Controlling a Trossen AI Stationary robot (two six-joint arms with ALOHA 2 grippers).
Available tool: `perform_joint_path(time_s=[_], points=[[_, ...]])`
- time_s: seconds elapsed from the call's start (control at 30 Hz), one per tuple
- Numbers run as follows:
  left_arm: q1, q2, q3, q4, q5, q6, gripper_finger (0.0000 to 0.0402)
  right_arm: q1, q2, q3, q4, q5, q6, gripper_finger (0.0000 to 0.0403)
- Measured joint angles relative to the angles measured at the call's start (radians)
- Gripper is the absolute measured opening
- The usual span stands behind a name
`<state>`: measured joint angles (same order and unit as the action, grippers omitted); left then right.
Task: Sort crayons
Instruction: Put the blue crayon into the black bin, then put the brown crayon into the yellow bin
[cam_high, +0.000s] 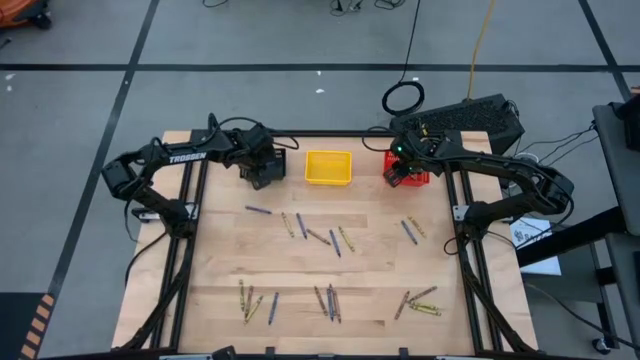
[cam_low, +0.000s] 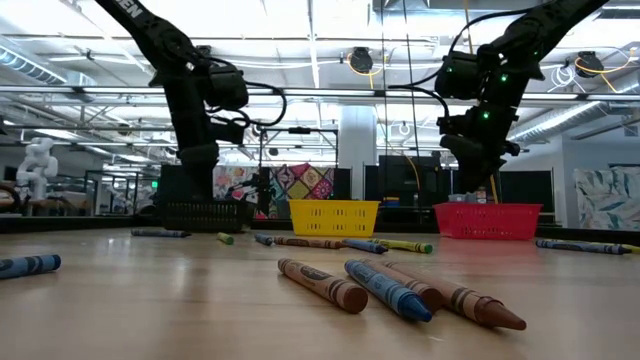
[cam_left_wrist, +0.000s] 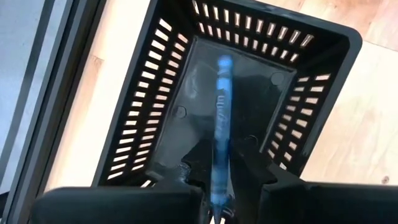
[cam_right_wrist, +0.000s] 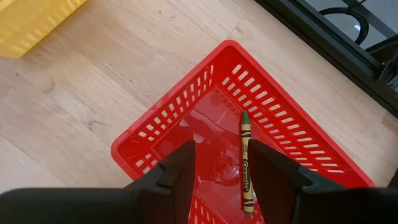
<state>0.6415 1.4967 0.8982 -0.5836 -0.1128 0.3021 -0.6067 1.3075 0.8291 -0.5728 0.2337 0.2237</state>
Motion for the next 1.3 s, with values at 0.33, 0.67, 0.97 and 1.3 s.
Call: perform_joint_path(time_s=[0.33,0.67,0.97,1.3], points=[[-0.003,0.0,0.0,-0.001,0.0,-0.005,0.0086,0.0,0.0,0.0,0.0,0.0,0.0,0.0135],[-0.065,-0.106,0.0,-0.072,-0.001,-0.009,0.0086,0.0,0.0,0.0,0.0,-0.045,0.001,0.0135],[-0.13,-0.222,0.0,-0.219,-0.001,-0.113,0.0086,0.002,0.0,0.0,0.001,-0.34,0.055,0.0135],[-0.221,-0.257,0.0,-0.302,-0.001,-0.168,0.0086,0.107,0.0,0.0,0.052,-0.448,0.112,0.0135]])
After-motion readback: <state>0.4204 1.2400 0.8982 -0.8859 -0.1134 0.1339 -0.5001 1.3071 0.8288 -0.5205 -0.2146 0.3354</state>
